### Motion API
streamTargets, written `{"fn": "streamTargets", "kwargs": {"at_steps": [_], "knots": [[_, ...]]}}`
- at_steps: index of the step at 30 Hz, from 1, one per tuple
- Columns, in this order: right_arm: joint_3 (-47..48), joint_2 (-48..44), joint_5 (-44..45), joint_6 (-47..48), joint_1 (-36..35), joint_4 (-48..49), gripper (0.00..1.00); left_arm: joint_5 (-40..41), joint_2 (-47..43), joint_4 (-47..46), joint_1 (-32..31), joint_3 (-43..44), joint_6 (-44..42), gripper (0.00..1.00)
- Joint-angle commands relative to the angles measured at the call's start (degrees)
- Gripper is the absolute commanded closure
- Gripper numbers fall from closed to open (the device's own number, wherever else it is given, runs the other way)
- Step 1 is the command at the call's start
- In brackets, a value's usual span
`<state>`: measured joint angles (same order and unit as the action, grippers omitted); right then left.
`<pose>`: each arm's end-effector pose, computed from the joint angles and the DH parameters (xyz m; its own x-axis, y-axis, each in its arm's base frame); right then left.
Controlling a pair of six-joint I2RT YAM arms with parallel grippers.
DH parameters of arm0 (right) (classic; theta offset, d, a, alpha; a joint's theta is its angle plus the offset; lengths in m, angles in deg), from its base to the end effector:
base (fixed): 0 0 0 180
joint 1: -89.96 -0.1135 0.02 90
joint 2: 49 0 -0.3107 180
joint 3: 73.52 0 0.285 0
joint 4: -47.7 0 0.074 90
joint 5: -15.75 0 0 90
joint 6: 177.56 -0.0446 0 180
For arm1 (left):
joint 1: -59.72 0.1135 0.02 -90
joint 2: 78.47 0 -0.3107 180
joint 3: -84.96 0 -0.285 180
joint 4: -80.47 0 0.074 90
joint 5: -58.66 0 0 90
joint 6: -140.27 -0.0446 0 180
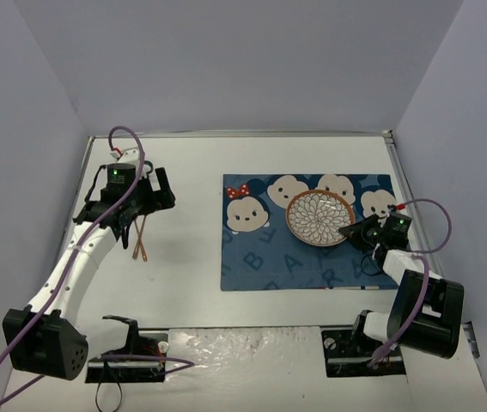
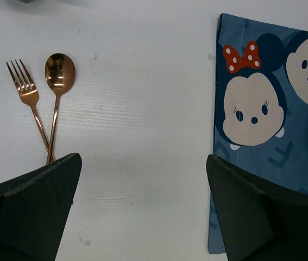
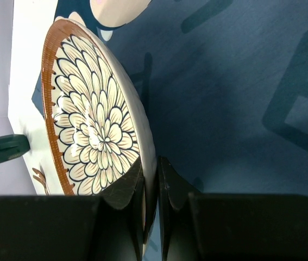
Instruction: Set the dinner table for one person
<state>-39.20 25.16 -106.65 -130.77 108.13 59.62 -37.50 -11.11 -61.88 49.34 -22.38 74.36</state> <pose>0.2475 -0.0561 0.1775 -0.4520 0.7568 -0.4722 0.1686 0.5923 0.7878 0.2786 -0.0559 0.3633 -0.5900 -0.3045 -0.7478 0.0301 0.9172 -0.3972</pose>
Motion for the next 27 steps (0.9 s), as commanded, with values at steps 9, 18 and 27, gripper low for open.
{"fn": "streamTargets", "kwargs": {"at_steps": [9, 18, 27], "knots": [[-0.15, 3.91, -6.64, 1.82, 0.79, 15.62, 1.0, -0.38, -1.61, -2.62, 0.44, 1.63, -0.1, 0.03], [-1.51, 8.4, -6.53, 3.36, 1.17, 18.06, 1.0, -0.41, -1.7, -2.59, 0.44, 1.54, -0.05, 0.03], [1.74, -0.05, 2.34, 10.3, 1.25, 0.42, 0.32, -0.44, -1.34, -2.73, 0.44, 1.41, 0.23, 0.03]]}}
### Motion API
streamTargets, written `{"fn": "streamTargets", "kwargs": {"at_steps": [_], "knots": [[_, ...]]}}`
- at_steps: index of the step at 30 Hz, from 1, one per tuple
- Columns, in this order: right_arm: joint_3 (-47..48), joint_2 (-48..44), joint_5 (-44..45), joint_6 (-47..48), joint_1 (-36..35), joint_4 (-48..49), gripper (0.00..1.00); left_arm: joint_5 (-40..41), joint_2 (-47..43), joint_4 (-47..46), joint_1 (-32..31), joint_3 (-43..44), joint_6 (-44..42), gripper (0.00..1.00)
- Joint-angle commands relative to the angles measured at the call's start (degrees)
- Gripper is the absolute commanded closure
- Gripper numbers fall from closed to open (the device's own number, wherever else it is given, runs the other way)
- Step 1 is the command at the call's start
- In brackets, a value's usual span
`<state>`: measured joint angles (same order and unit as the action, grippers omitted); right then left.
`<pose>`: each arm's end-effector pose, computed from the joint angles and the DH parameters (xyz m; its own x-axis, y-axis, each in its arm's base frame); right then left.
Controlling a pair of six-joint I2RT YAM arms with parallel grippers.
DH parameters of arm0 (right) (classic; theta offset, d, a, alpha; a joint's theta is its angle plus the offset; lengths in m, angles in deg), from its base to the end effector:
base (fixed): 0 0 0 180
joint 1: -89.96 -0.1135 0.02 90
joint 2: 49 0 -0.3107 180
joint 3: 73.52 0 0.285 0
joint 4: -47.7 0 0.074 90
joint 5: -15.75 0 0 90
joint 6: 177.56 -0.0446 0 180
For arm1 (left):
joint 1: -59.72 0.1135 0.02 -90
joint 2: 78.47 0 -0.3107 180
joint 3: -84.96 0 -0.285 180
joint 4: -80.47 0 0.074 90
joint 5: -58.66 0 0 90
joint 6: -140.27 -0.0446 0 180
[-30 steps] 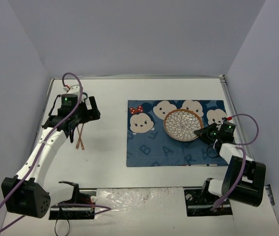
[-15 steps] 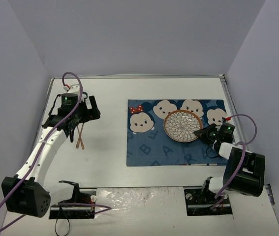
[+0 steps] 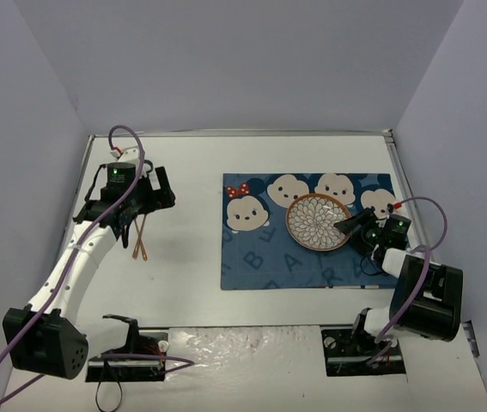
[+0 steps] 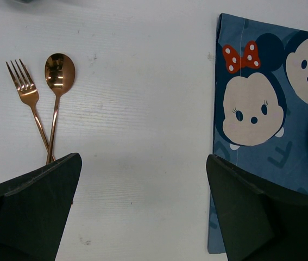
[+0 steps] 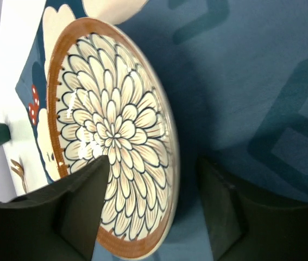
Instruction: Set the dinner table for one person
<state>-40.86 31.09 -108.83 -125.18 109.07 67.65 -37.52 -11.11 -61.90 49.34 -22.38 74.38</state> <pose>0.2516 -0.0604 0.1586 -0.4712 0.6952 -0.5428 0.1028 0.6546 0.7490 0.2787 -0.0559 0.3633 -0.5899 -0.3048 -0.7478 0.0303 0.9170 -0.3977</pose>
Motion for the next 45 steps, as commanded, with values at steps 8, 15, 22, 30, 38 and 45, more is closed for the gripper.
{"fn": "streamTargets", "kwargs": {"at_steps": [8, 15, 22, 30, 38, 45], "knots": [[12.36, -20.59, 17.2, 7.43, -0.01, -25.29, 0.08, 3.49, 2.95, 0.64, 2.89, 7.1, 1.82, 0.03], [18.62, -21.34, 21.59, 9.64, -5.68, -27.36, 0.04, 3.27, 16.75, 6.22, 15.15, 23.66, 1.46, 0.03], [23.23, -19.89, 21.59, 15.13, -11.12, -27.27, 0.0, 0.12, 35.33, 8.83, 21.19, 40.13, -2.1, 0.03], [21.53, -20.22, 19.03, 18.26, -15.92, -24.33, 0.0, -0.77, 54.15, 17.58, 22.85, 61.34, -7.73, 0.07], [19.19, -19.72, 16.9, 18.91, -16.81, -22.32, 0.0, -1.27, 59.2, 16.87, 22.9, 65.99, -9.77, 0.19], [19.75, -19.17, 16.4, 19.52, -17.9, -22.19, 0.0, -1.31, 58.93, 15.72, 23.04, 65.68, -10.76, 0.34]]}}
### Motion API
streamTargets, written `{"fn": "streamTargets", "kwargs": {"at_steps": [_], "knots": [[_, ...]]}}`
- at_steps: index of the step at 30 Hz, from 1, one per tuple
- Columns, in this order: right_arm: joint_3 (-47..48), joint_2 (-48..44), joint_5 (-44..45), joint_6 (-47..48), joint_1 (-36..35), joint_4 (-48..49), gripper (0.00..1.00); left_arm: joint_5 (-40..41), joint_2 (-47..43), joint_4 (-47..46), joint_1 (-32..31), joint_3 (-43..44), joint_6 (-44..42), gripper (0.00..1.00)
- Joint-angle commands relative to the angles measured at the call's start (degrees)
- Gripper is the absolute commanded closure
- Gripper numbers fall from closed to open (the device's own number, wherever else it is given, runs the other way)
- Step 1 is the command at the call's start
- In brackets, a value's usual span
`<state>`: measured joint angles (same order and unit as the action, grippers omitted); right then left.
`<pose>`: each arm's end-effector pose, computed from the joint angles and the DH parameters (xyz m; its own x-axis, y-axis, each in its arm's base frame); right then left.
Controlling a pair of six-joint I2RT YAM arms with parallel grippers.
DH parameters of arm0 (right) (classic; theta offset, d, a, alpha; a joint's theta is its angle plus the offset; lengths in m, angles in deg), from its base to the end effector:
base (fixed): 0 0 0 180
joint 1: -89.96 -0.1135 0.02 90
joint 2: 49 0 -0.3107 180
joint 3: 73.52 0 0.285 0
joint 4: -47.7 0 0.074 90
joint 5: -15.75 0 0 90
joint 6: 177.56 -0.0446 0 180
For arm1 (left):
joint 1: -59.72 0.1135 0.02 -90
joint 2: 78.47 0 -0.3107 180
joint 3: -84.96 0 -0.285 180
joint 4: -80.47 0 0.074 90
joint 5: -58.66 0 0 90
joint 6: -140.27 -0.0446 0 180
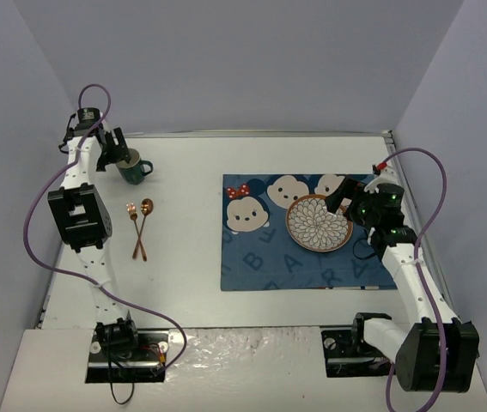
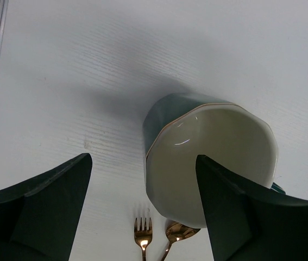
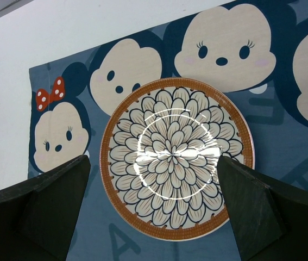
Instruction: Set the dinner table for one person
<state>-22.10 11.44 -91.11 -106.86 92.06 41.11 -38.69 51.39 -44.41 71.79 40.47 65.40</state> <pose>0.2609 0.0034 0.3077 -0.3345 0.3288 -0.8832 -0.1415 0.9090 0.3920 0.5680 0.1156 0.2902 -0.6846 -0.4111 -0.6019 -0.3157 0.9115 -0.2635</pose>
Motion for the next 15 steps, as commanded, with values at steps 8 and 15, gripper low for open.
{"fn": "streamTargets", "kwargs": {"at_steps": [8, 15], "knots": [[0.28, 0.73, -1.48, 1.7, -1.75, 4.9, 0.0, -2.74, -3.56, -3.52, 0.93, 1.53, -2.22, 0.61], [0.36, 1.04, -2.27, 3.63, -5.14, 5.25, 0.0, -4.35, -3.86, -4.9, 1.11, 1.53, -2.77, 0.85]]}}
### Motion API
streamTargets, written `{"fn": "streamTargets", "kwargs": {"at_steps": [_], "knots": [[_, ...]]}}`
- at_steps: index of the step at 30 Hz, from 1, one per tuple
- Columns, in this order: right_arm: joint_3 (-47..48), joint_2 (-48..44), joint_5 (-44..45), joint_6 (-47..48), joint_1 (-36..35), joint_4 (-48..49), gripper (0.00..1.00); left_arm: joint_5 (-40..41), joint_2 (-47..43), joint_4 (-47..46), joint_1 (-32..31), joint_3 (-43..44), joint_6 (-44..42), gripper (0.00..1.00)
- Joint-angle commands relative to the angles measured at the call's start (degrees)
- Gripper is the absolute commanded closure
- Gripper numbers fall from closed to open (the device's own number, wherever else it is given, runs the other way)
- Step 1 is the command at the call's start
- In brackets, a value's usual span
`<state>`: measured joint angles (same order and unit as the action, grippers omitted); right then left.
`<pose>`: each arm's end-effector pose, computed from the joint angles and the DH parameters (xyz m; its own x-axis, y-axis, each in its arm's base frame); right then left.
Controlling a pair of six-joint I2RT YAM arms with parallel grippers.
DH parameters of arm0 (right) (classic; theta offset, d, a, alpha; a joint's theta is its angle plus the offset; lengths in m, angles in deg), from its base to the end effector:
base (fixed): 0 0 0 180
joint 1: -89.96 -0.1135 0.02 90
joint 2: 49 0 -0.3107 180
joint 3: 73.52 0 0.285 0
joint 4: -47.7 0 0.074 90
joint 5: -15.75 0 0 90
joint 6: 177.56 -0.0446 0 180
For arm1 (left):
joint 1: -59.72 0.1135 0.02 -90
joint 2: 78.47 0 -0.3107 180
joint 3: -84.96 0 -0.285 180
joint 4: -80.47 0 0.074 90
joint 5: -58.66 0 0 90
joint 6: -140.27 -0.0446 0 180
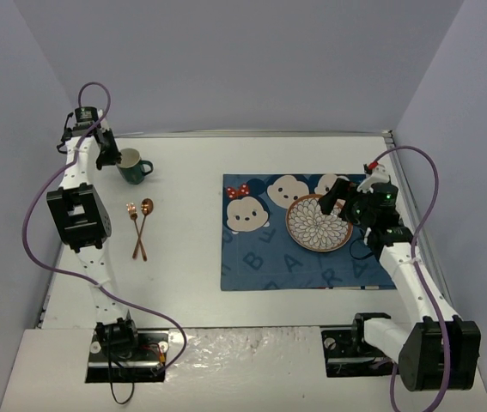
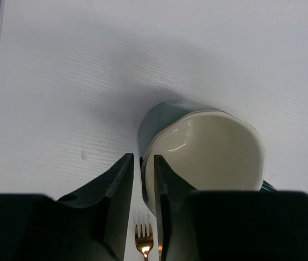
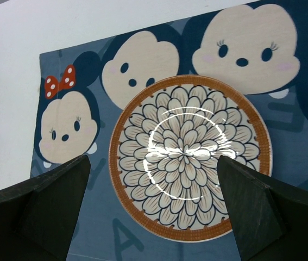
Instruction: Set the dinner table for one person
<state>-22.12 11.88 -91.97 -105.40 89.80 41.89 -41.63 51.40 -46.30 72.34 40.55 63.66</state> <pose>0.2622 0.0143 0.3073 -0.3418 0.2909 -0.8936 -0.2012 0.9062 0.3719 0.5701 0.1195 0.2934 -0.6775 -0.3852 -0.6266 -0.2612 0.9224 -0.2846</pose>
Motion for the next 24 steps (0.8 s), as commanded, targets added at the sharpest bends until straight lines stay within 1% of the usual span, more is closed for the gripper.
{"fn": "streamTargets", "kwargs": {"at_steps": [1, 2, 4, 5, 10, 13, 19, 22, 24], "knots": [[0.48, 0.64, -1.26, 2.44, -3.61, 4.47, 0.0, -1.76, -3.92, -3.15, 0.56, 1.41, -1.18, 0.88], [0.53, 0.64, -1.14, 2.76, -3.88, 4.47, 0.0, -1.86, -3.93, -3.31, 0.56, 1.26, -1.17, 0.9], [1.08, 0.64, 0.2, 4.09, -6.54, 4.47, 0.0, -2.88, -4.09, -3.63, 0.56, 1.02, -1.09, 0.99], [1.26, 0.64, 0.23, 4.13, -6.61, 4.47, 0.0, -2.9, -4.17, -3.63, 0.56, 1.02, -0.93, 1.0], [3.94, 2.37, 2.06, 6.91, -12.42, 4.38, 0.01, -4.98, -7.72, -3.64, 0.21, -0.46, 0.82, 1.0], [6.1, 3.68, 3.13, 9.87, -17.6, 4.19, 0.01, -4.95, -11.93, -2.79, -0.67, -1.71, 1.69, 1.0], [14.02, 8.56, 5.77, 14.95, -28.33, 2.45, 0.02, -1.49, -20.89, 3.21, -6.74, -3.49, -0.12, 1.0], [18.69, 12.0, 8.61, 18.85, -33.7, 0.98, 0.04, 1.49, -26.72, 2.91, -10.23, -10.76, -0.49, 1.0], [21.48, 13.44, 9.61, 20.06, -36.6, 0.67, 0.06, 2.1, -30.73, 2.43, -12.41, -14.29, 0.11, 1.0]]}}
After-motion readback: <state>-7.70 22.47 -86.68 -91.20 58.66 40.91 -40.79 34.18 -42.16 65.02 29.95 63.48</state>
